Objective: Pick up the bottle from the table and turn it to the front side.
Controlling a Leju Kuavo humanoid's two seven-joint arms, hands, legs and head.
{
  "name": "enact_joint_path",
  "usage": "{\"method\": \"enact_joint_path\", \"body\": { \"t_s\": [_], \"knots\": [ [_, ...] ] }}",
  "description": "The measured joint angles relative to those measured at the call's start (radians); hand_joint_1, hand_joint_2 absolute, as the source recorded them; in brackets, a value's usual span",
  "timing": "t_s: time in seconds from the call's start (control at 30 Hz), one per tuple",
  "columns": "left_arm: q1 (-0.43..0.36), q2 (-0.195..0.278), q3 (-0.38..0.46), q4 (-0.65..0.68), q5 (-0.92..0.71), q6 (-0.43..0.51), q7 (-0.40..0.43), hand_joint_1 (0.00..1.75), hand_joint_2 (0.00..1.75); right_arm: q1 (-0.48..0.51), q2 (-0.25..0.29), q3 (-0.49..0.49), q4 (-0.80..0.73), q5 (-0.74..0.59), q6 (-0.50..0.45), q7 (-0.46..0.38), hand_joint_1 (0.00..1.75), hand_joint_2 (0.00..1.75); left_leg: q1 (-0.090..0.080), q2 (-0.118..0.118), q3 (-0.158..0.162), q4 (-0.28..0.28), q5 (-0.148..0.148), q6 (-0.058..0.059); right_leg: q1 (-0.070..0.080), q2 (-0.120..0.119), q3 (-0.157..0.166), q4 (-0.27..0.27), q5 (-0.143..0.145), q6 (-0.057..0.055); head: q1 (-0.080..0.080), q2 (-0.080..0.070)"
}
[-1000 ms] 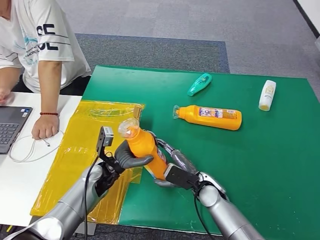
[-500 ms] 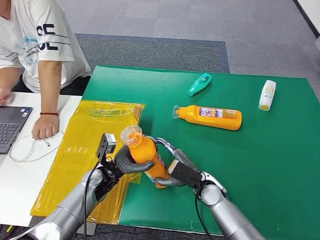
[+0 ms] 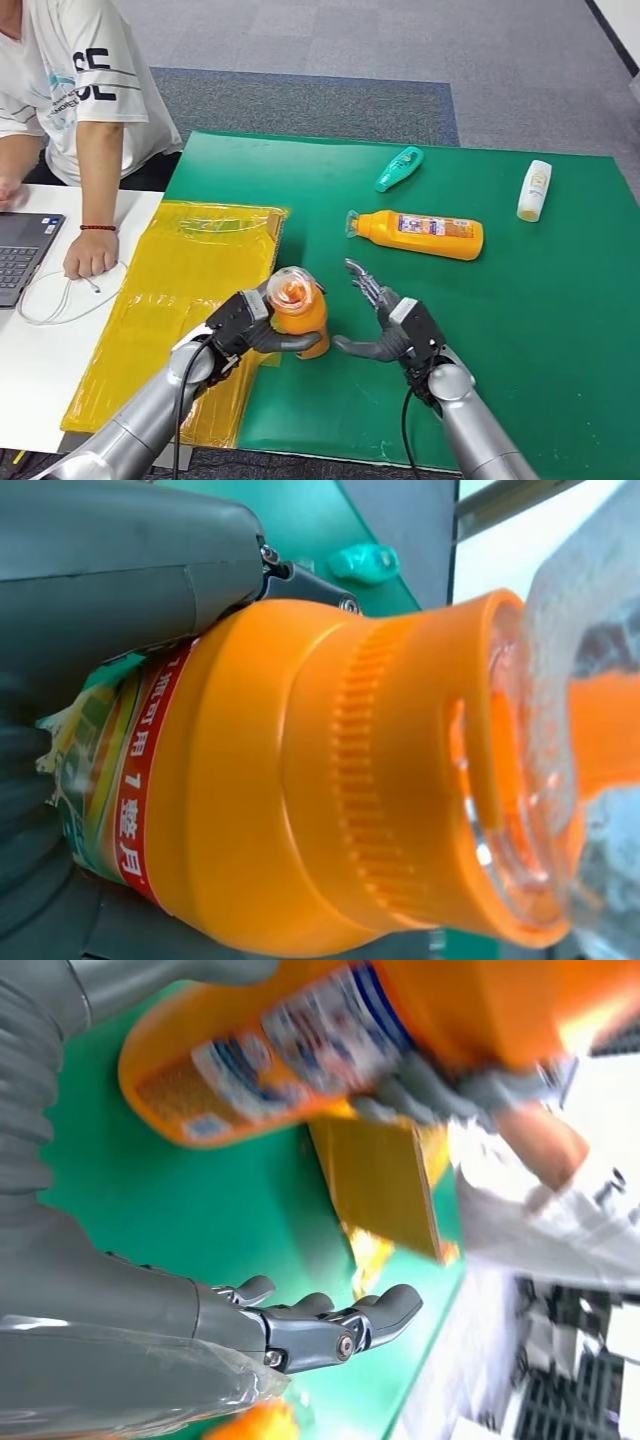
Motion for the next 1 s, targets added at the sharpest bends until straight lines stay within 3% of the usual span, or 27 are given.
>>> {"method": "enact_joint_path", "body": {
  "t_s": [0.2, 0.53, 0.77, 1.0],
  "knots": [
    [0.004, 0.011, -0.037, -0.050, -0.089, 0.092, 0.034, 1.75, 1.75, 0.018, -0.011, -0.079, -0.039, -0.007, 0.008, 0.003, 0.00, 1.75, 0.000, 0.000, 0.000, 0.000, 0.000, 0.000, 0.000, 0.000, 0.000, 0.000, 0.000, 0.000, 0.000, 0.000],
    [-0.048, 0.048, -0.064, -0.072, -0.147, 0.115, 0.097, 1.75, 1.75, 0.027, -0.013, -0.118, -0.043, -0.002, 0.006, 0.004, 0.00, 1.75, 0.000, 0.000, 0.000, 0.000, 0.001, -0.001, 0.000, 0.000, -0.001, 0.000, 0.000, 0.000, 0.000, 0.000],
    [-0.133, 0.070, -0.036, -0.103, -0.101, 0.116, 0.121, 1.75, 1.75, 0.028, -0.013, -0.120, -0.037, -0.001, -0.001, 0.004, 0.00, 1.75, 0.000, 0.000, -0.001, 0.000, 0.001, -0.001, 0.000, 0.000, -0.001, 0.000, 0.001, 0.000, 0.000, 0.000],
    [-0.164, 0.075, 0.002, -0.154, -0.061, 0.142, 0.125, 1.75, 1.75, 0.031, -0.013, -0.120, -0.031, 0.005, -0.010, 0.004, 0.00, 1.75, 0.000, 0.000, -0.001, 0.000, 0.001, -0.001, 0.000, 0.000, -0.002, 0.000, 0.001, 0.000, 0.000, 0.000]
  ]
}}
